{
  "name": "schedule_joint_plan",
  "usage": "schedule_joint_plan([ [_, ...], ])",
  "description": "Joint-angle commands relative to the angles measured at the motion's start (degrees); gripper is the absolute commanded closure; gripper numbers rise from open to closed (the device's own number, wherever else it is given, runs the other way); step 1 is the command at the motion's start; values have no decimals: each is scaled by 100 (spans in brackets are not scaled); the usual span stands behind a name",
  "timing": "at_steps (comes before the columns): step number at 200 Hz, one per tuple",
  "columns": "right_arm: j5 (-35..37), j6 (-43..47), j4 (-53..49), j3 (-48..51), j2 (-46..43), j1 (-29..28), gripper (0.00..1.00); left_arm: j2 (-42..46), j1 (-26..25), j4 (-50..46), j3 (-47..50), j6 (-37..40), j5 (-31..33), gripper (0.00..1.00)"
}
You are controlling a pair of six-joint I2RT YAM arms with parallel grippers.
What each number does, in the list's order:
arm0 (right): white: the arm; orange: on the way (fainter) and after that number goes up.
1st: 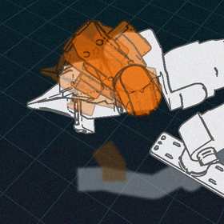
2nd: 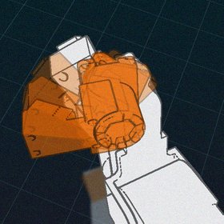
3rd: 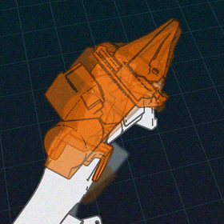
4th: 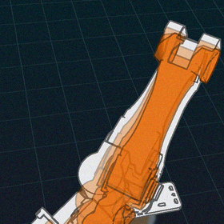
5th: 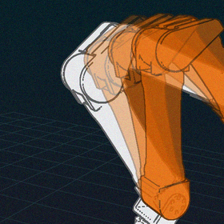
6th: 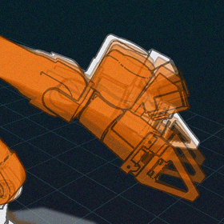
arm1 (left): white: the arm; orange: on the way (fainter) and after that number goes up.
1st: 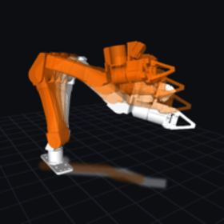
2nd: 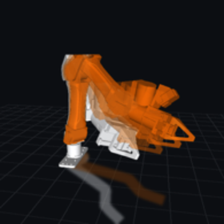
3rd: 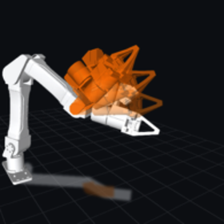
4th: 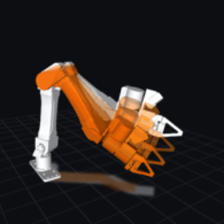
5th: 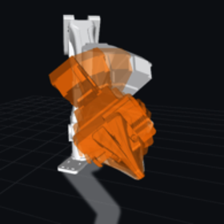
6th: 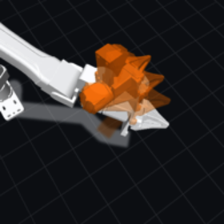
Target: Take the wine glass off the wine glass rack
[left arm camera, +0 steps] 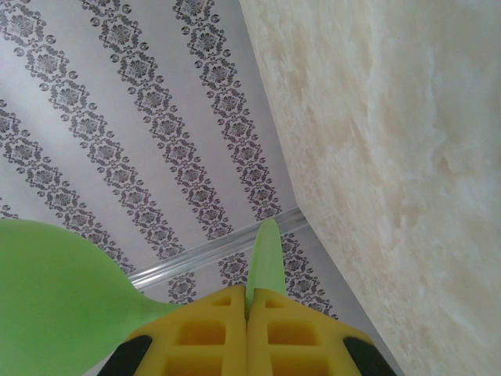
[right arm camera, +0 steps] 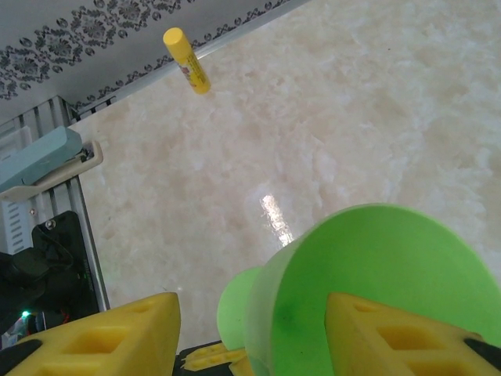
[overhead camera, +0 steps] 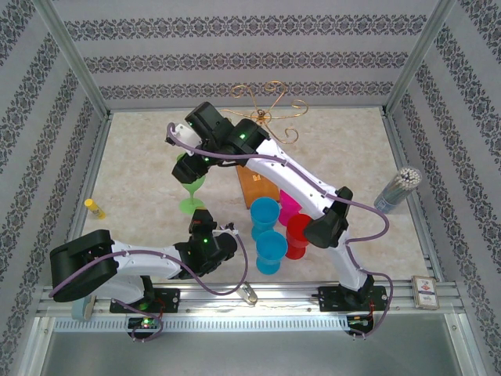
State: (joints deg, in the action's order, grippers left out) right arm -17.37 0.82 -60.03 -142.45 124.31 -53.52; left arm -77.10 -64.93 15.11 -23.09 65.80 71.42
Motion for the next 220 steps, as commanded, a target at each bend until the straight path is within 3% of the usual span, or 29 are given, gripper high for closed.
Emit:
schedule_joint_plan([
  [1, -3, 136, -136, -160, 53, -70, 52, 62, -90, 233, 33, 69, 188, 100],
  [63, -45, 198, -211, -160, 62, -91, 69, -5, -90, 229, 17, 56, 184, 100],
  [112, -100, 250, -289, -151, 62, -108, 100, 0, -97, 206, 15, 55, 154, 100],
  [181, -50, 160, -136, -11, -81, -159, 100, 44, -90, 202, -2, 51, 178, 100],
  [190, -10, 141, -37, 77, -171, -160, 100, 42, -90, 202, -2, 49, 180, 95],
  [220, 62, 91, 161, 216, -367, -159, 100, 37, -90, 202, -16, 48, 195, 91],
])
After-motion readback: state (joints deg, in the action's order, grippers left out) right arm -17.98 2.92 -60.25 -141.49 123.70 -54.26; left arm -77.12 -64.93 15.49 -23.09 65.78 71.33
